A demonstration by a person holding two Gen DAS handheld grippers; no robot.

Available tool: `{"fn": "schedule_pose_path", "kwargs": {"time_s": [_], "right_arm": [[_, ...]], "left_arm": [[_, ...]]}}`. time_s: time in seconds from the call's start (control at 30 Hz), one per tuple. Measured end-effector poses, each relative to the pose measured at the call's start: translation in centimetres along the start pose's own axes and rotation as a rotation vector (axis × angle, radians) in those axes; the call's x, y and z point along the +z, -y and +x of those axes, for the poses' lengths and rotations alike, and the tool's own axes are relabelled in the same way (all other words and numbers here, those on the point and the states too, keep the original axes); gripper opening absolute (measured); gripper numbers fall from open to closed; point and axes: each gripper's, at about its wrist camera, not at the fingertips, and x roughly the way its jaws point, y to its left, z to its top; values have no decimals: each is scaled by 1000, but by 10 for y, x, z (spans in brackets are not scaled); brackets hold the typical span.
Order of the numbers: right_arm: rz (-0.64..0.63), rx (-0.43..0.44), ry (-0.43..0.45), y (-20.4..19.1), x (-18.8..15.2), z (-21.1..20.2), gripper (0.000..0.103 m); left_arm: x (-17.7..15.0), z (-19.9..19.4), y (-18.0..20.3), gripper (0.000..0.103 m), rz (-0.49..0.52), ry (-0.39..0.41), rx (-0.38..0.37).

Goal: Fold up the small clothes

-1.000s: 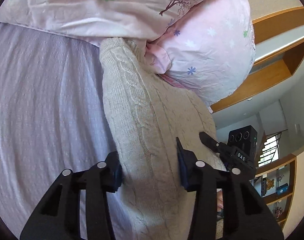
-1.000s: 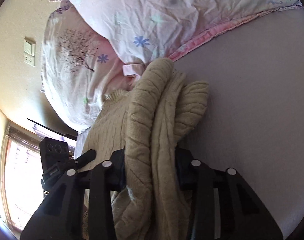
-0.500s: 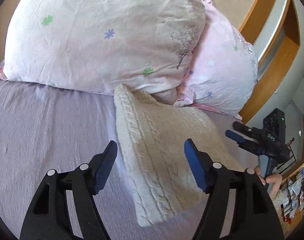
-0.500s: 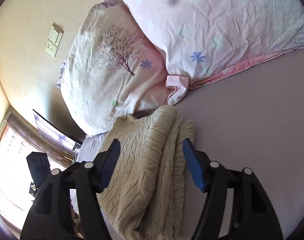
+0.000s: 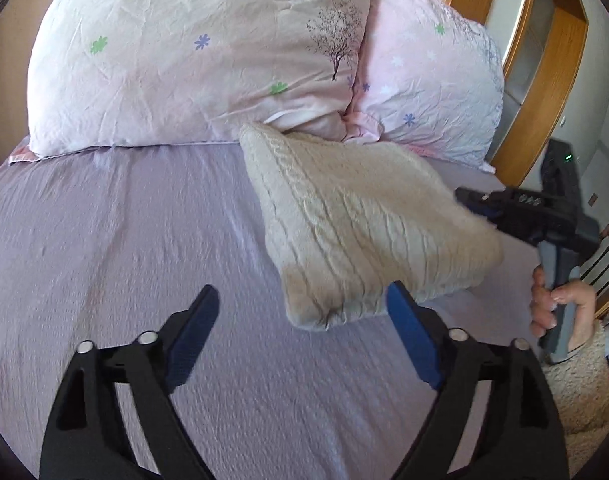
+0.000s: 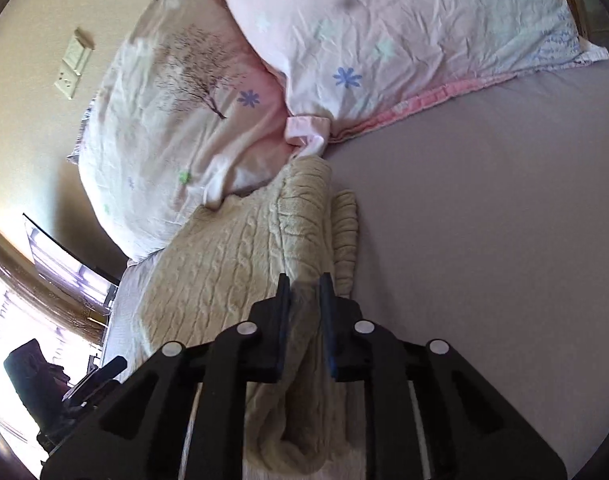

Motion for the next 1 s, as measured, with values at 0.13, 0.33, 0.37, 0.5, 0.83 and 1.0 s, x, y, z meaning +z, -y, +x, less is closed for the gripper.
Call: {"fn": "schedule_pose_path", "kwargs": {"time_s": [0.13,0.33,0.37,0.5,0.83,1.0], "right_arm": [[-107,-12,64,-14,-31,-35,101],[-256,-322,-100,-43,-73,-17,101],[-268,-324,-120,-46,-78,-10,101],[-307,-380,-171,-58,-90,6,101],[-376,-460,-193,-72,-109,19,101],[-378,-463,-189,-72,-110,19,101]], "left_arm": [[-17,1,10,102,40,3,140],[-20,26,5,102,7,-120,166],[-20,30,6,102,14,-136,177],[-21,37,11,102,24,-147,191],[-22,43,14,102,53,-151,218],[-22,42,15,102,58,-146,218]]}}
